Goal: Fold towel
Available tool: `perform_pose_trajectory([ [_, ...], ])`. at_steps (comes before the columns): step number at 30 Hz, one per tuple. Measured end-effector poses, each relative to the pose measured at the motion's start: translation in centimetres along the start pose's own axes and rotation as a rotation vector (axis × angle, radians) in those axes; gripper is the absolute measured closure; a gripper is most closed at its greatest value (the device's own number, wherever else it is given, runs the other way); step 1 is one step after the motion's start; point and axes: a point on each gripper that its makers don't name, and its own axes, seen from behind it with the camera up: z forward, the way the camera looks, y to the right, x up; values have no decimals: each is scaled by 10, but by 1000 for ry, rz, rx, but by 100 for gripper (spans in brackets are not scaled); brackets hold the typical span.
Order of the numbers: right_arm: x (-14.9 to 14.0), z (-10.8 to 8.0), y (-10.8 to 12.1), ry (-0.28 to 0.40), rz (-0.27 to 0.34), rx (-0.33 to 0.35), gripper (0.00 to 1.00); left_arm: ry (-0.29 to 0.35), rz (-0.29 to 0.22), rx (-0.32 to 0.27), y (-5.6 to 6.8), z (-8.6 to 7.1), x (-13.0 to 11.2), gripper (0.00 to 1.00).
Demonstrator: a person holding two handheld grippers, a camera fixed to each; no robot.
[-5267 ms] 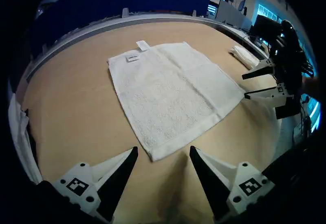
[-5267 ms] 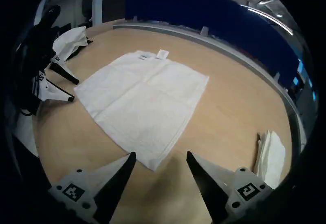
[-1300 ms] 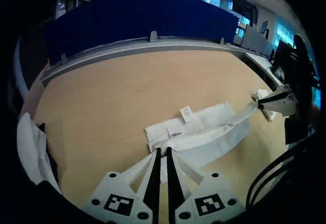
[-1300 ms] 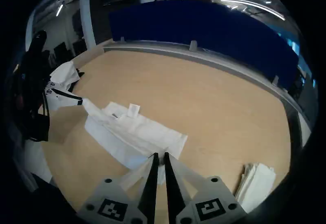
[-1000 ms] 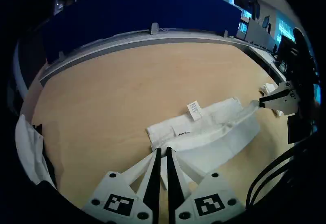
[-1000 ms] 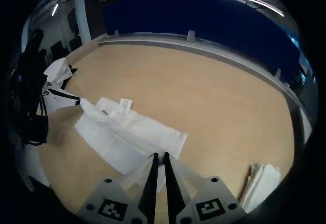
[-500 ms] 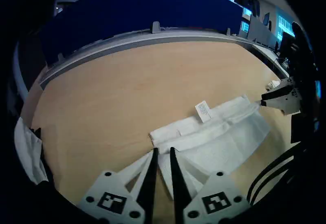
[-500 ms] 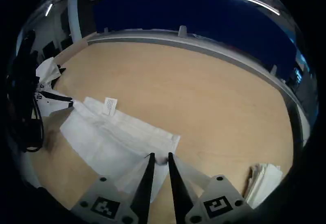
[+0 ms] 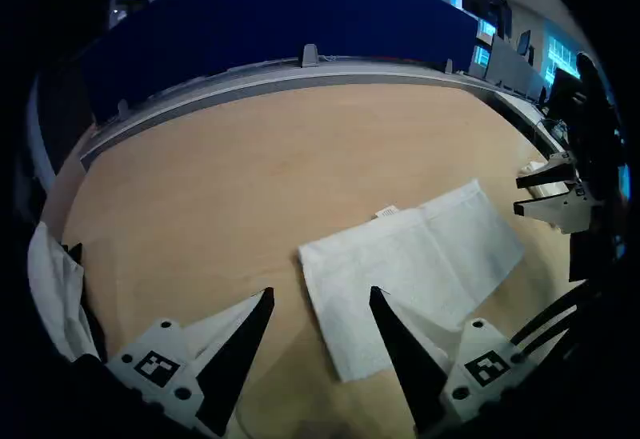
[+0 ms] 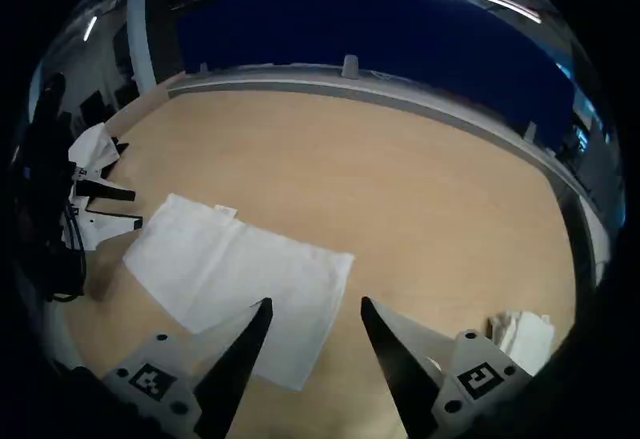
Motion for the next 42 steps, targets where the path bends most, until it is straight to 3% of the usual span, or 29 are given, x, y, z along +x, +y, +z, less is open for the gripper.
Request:
perform_pose_trajectory([
  [14, -17, -18, -7, -8, 0, 1, 12, 3, -27, 22, -6, -22, -11, 10],
  [27, -50, -33, -14, -37, -16, 4, 12, -21, -71, 43, -10, -56, -49, 10],
  [38, -65, -25, -15, -64, -49, 19, 17, -18, -111, 58, -14, -76, -59, 10],
  [42, -72, -19, -15, -80, -60, 26, 27, -18, -124, 65, -16, -84, -64, 10],
])
